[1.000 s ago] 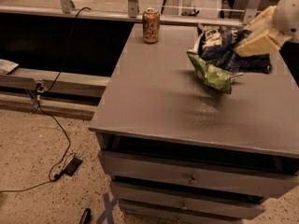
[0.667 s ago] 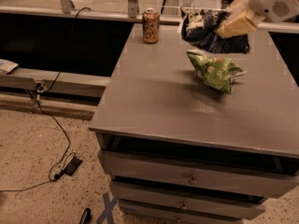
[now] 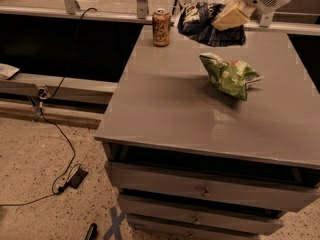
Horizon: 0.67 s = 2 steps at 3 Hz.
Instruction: Move blue chip bag near orange can
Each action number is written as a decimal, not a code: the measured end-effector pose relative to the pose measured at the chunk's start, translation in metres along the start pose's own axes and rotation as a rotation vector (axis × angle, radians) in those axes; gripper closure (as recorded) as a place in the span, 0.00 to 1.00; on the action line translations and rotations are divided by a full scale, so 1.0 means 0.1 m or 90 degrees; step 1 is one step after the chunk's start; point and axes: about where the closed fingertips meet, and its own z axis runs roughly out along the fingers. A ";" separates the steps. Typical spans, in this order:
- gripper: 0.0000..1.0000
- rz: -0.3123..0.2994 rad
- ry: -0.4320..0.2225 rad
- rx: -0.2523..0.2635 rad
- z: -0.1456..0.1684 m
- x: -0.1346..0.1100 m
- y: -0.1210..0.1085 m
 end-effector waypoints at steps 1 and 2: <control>1.00 -0.004 -0.011 0.030 0.12 0.00 -0.16; 1.00 -0.014 -0.032 0.077 0.32 0.14 -0.52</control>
Offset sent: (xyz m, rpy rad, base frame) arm 0.1163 -0.0401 -0.0119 0.0471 -0.2328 -0.0606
